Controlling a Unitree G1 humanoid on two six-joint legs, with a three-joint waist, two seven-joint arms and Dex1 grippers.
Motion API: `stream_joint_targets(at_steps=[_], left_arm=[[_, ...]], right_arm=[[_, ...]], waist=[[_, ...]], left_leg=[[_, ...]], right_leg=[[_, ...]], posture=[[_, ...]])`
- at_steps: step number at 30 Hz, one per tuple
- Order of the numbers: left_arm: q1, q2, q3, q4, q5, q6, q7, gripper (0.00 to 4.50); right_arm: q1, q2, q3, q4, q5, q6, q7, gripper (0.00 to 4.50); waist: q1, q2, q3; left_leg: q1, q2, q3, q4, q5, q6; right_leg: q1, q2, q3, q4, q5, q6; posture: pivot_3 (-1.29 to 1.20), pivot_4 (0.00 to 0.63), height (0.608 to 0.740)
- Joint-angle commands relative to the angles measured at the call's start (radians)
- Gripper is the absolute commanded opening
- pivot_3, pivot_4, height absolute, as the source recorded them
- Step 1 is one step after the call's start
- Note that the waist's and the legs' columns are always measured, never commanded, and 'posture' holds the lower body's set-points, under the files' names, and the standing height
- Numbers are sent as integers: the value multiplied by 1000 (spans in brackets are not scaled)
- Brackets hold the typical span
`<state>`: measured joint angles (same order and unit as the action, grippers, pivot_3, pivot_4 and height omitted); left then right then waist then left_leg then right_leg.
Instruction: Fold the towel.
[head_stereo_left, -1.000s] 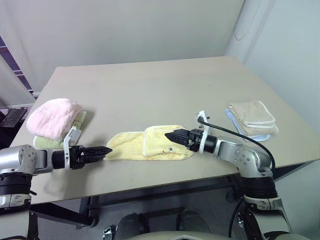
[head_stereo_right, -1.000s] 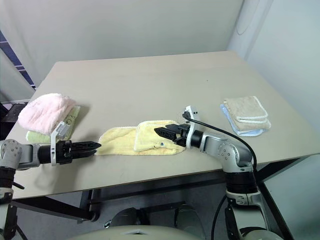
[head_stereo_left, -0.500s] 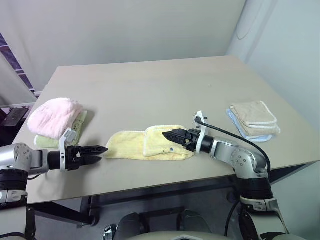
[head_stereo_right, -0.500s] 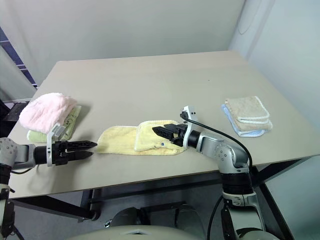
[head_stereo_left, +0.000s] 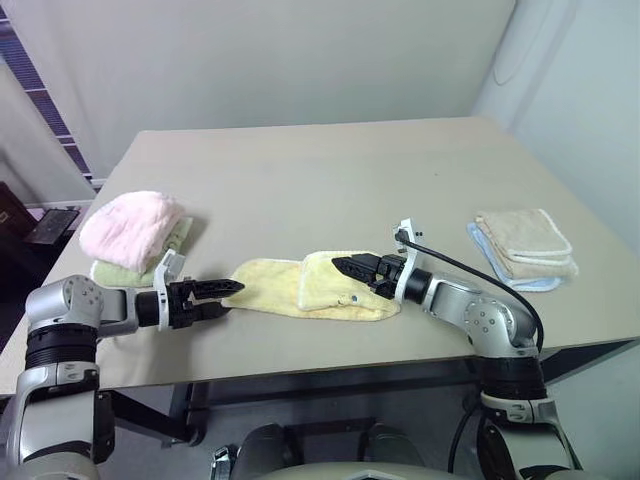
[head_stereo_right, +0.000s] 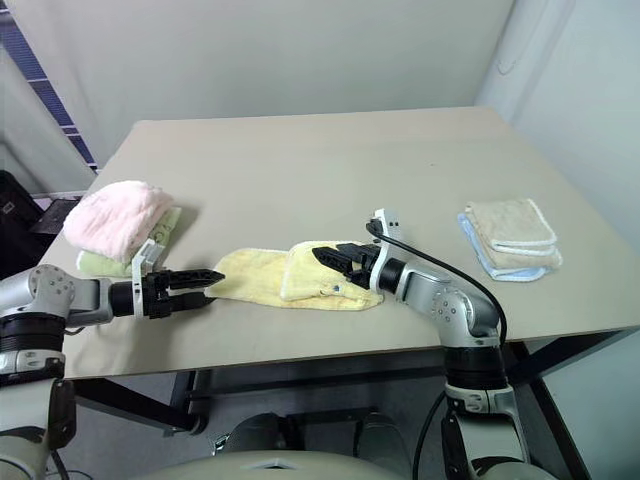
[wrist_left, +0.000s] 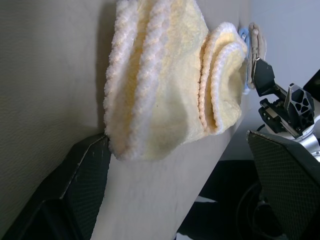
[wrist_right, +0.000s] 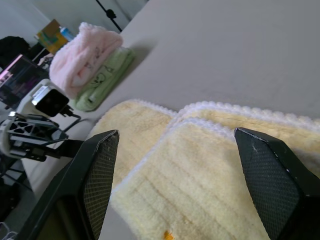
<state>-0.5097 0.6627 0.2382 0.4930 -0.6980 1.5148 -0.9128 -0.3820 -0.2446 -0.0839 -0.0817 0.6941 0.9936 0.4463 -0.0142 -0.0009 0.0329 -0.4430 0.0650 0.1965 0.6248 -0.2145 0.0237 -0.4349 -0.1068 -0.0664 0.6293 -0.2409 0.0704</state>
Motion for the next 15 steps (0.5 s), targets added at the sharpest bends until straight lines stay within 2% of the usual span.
stream_joint_targets(at_steps=[1,4,7,15], left_arm=[[-2,-38,-28,24,11,3,25,4500],[-16,-42,-1,53,13,-16,33,4500],[-25,-51,13,72,19,-31,47,3939],[-17,-80,44,53,-1,-24,71,964]], right_arm=[[-8,6,-16,-2,-8,-25,-12,3839],[-12,9,-21,6,-11,-32,-18,3839],[-19,13,-31,29,-25,-46,-39,3897],[-27,8,-19,44,-67,-81,-67,3897]], waist=[[1,0,0],[3,1,0],[3,1,0],[-8,0,0]], left_leg=[[0,0,0,0,0,0],[0,0,2,-1,0,0],[0,0,2,-2,0,0],[0,1,0,-3,0,-1]], right_leg=[[0,0,0,0,0,0],[0,0,0,0,1,0],[0,-1,-2,0,2,-1],[-2,1,-2,-1,3,-1]], posture=[[0,0,740],[0,0,740],[0,0,740],[0,0,740]])
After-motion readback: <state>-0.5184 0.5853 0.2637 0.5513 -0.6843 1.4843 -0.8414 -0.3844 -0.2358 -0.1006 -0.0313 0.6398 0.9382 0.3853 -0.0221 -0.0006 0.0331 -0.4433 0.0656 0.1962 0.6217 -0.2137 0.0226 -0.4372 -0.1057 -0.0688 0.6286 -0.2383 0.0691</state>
